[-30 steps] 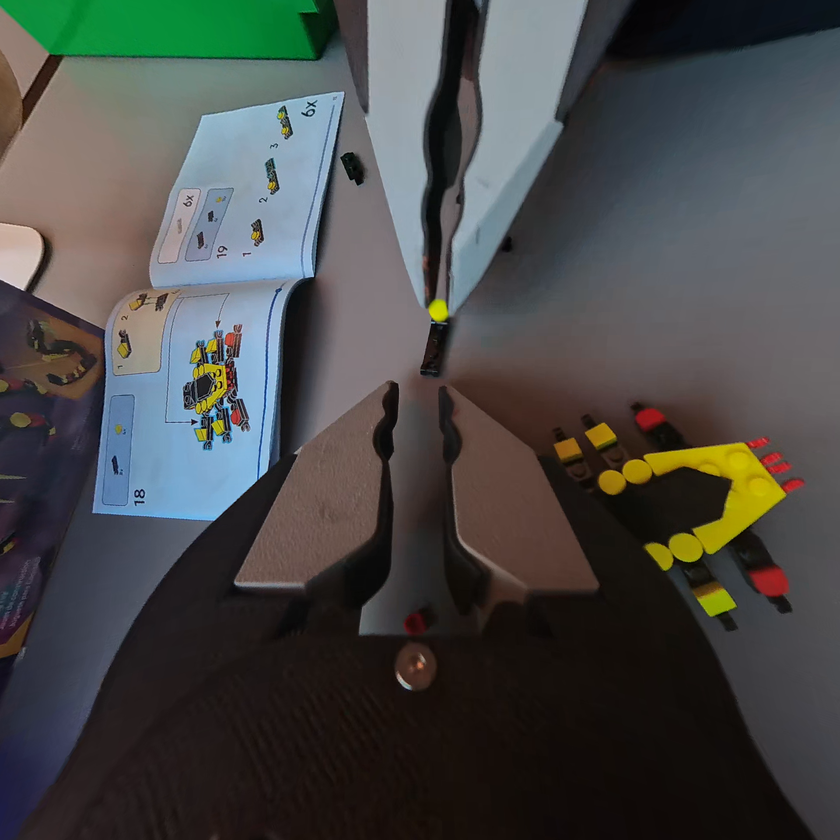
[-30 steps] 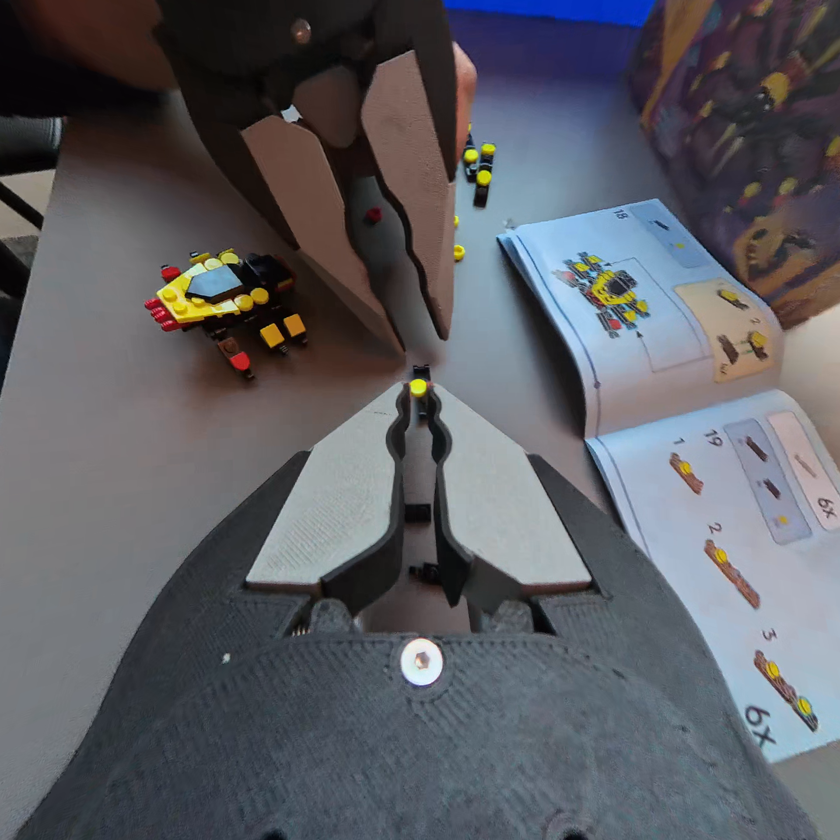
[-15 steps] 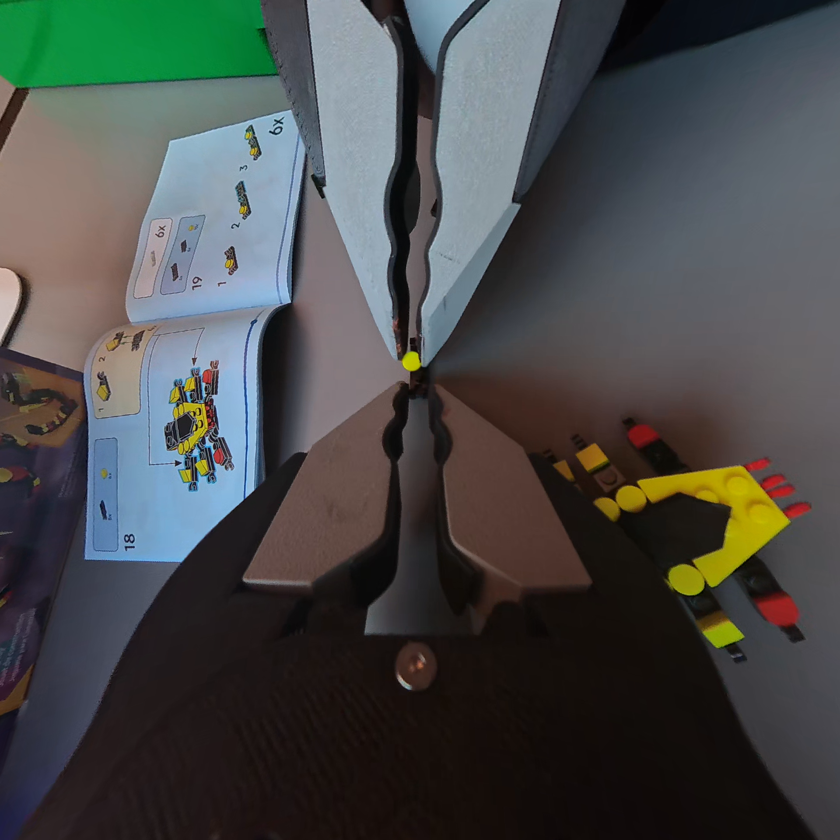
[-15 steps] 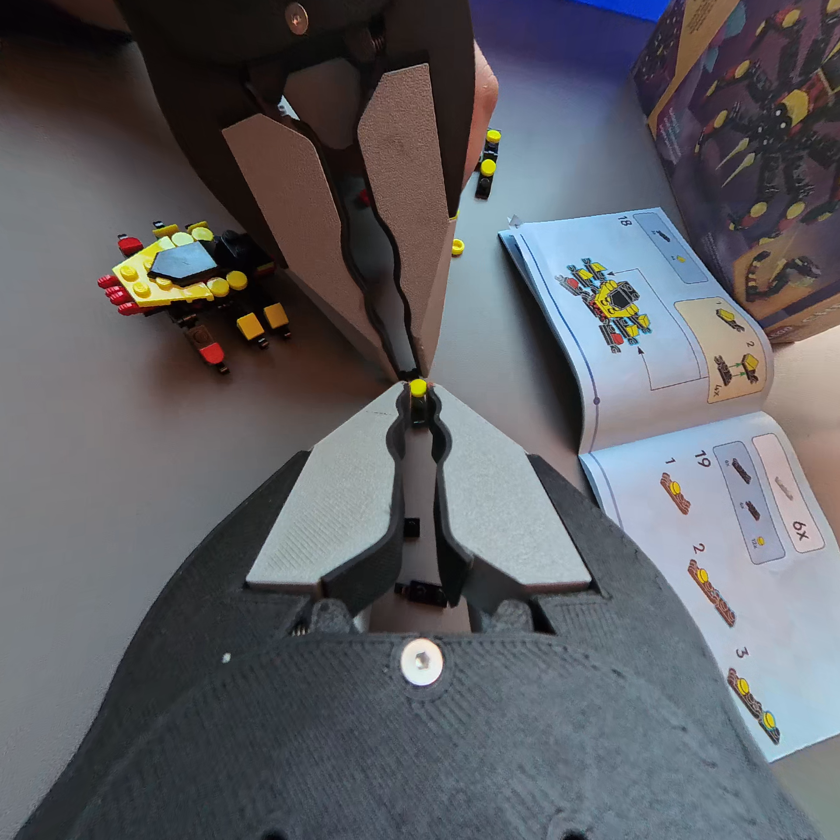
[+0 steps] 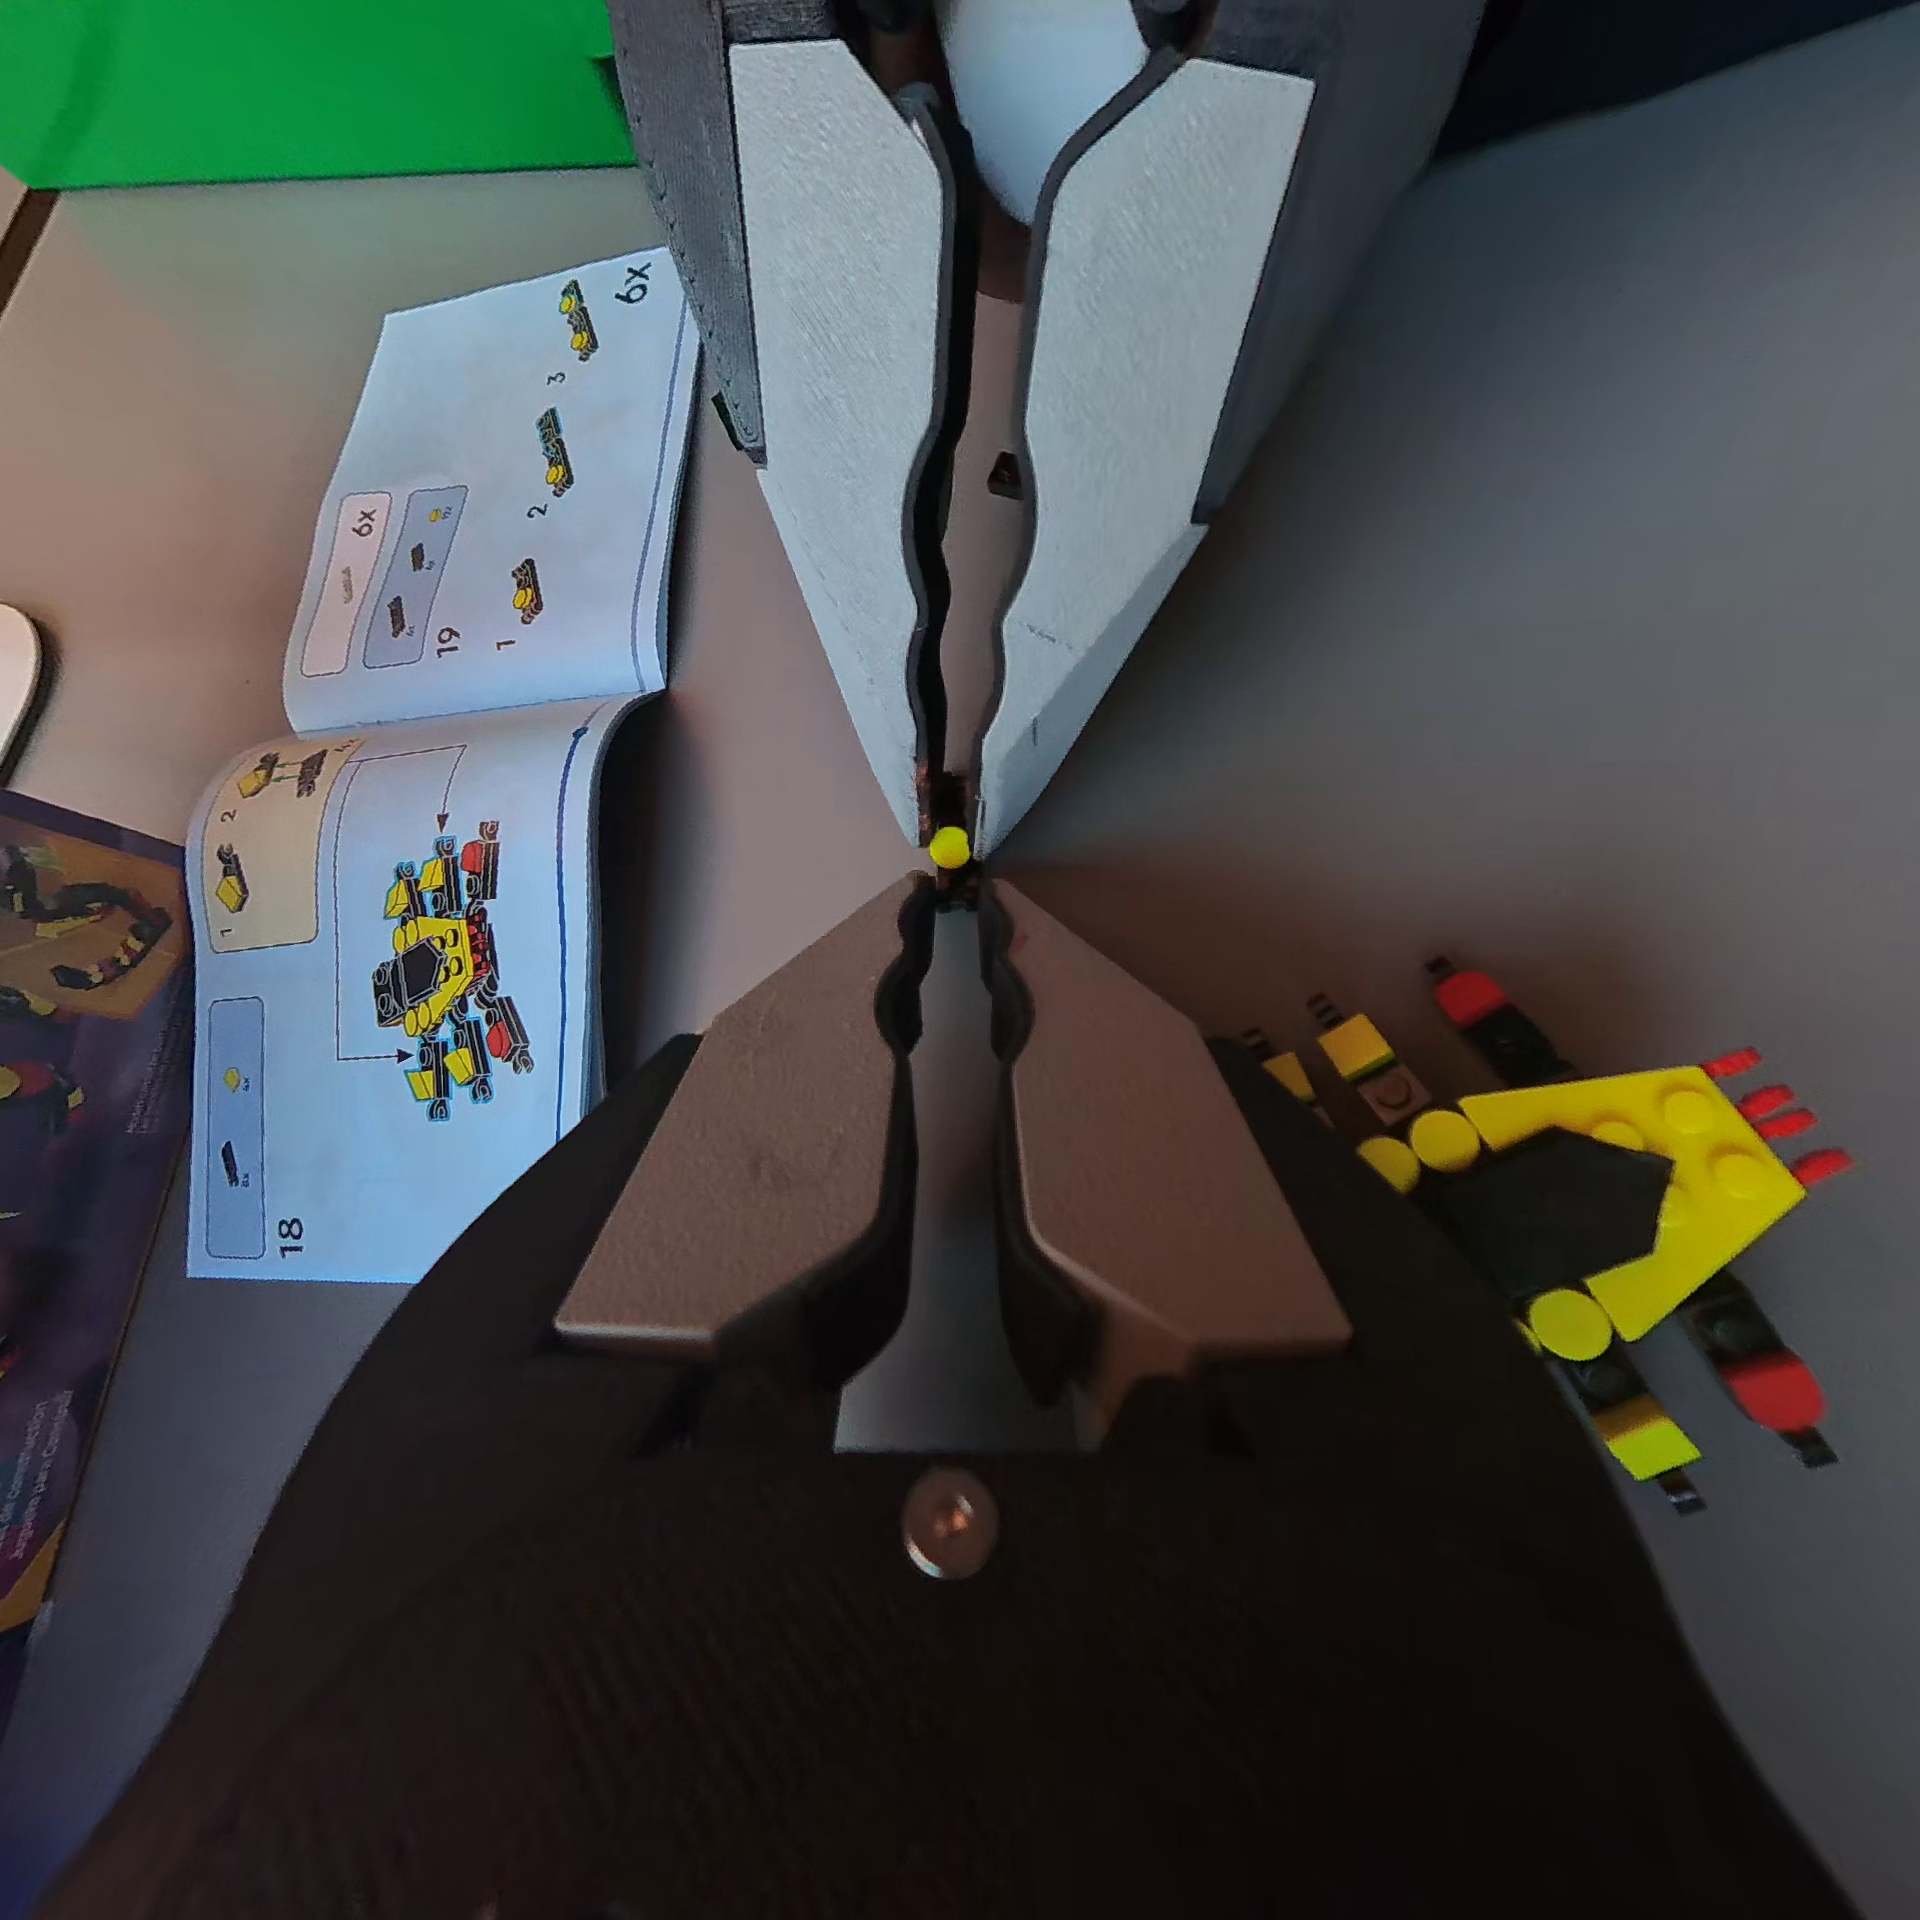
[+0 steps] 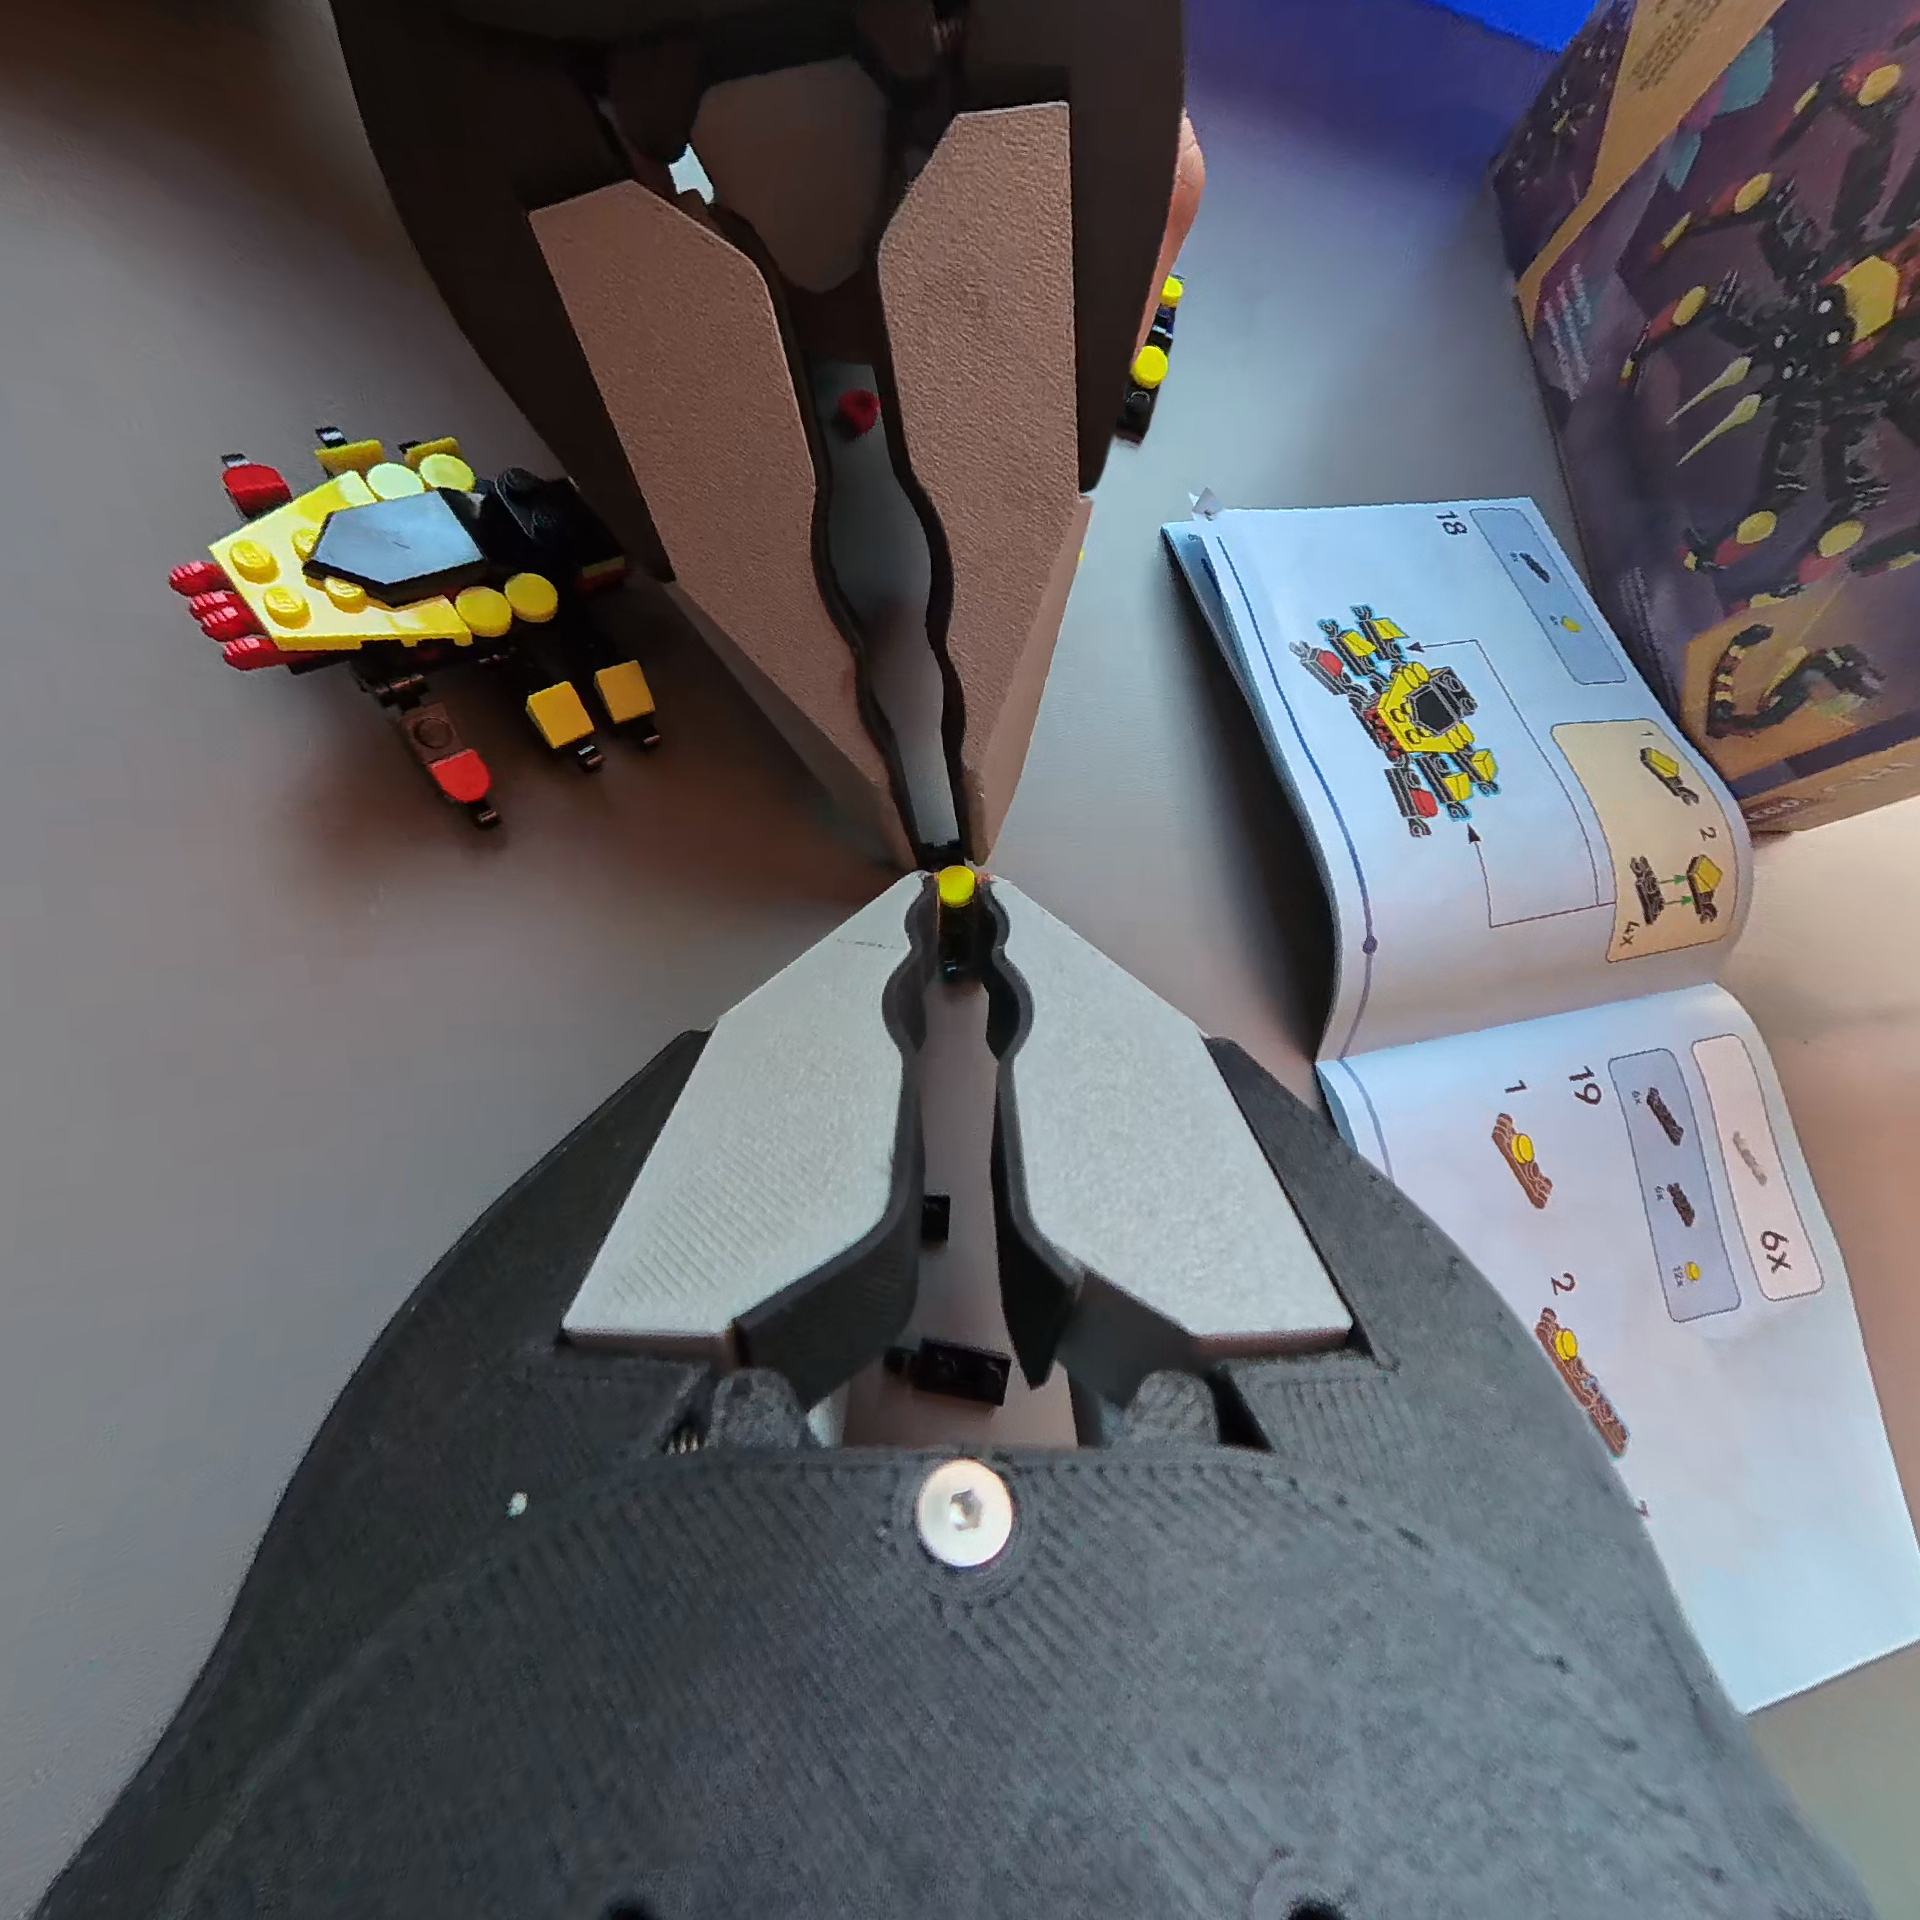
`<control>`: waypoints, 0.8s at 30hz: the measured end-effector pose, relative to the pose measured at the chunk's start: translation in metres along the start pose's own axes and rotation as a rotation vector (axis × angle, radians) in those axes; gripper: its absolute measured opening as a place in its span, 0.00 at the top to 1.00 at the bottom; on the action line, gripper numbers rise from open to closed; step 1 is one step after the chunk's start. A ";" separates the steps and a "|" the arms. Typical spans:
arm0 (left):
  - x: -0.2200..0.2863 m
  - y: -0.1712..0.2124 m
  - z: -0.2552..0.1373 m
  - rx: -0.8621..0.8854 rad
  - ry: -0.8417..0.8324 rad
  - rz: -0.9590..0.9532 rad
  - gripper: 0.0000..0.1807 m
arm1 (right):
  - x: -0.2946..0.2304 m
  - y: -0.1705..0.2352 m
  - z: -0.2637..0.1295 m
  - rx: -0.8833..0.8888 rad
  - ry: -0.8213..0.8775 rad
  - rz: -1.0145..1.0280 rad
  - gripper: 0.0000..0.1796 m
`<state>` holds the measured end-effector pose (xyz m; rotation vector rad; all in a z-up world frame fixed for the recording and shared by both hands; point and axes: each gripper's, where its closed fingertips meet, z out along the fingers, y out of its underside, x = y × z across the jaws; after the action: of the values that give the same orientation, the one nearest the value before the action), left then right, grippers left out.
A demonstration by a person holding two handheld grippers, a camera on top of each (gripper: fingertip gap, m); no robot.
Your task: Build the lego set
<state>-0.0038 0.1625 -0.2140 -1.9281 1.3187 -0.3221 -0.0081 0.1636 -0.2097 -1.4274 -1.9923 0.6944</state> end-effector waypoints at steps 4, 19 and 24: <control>0.000 0.000 0.000 0.001 -0.002 0.002 0.97 | -0.001 0.002 0.001 -0.021 0.008 -0.026 0.98; -0.001 -0.007 -0.005 0.059 -0.015 0.041 1.00 | 0.000 0.001 0.003 -0.033 0.015 -0.016 0.98; 0.002 -0.008 -0.004 0.062 -0.025 0.094 1.00 | 0.000 0.001 0.003 -0.035 0.015 -0.017 0.98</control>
<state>0.0006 0.1609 -0.2059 -1.8072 1.3628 -0.2881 -0.0098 0.1635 -0.2125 -1.4300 -2.0118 0.6425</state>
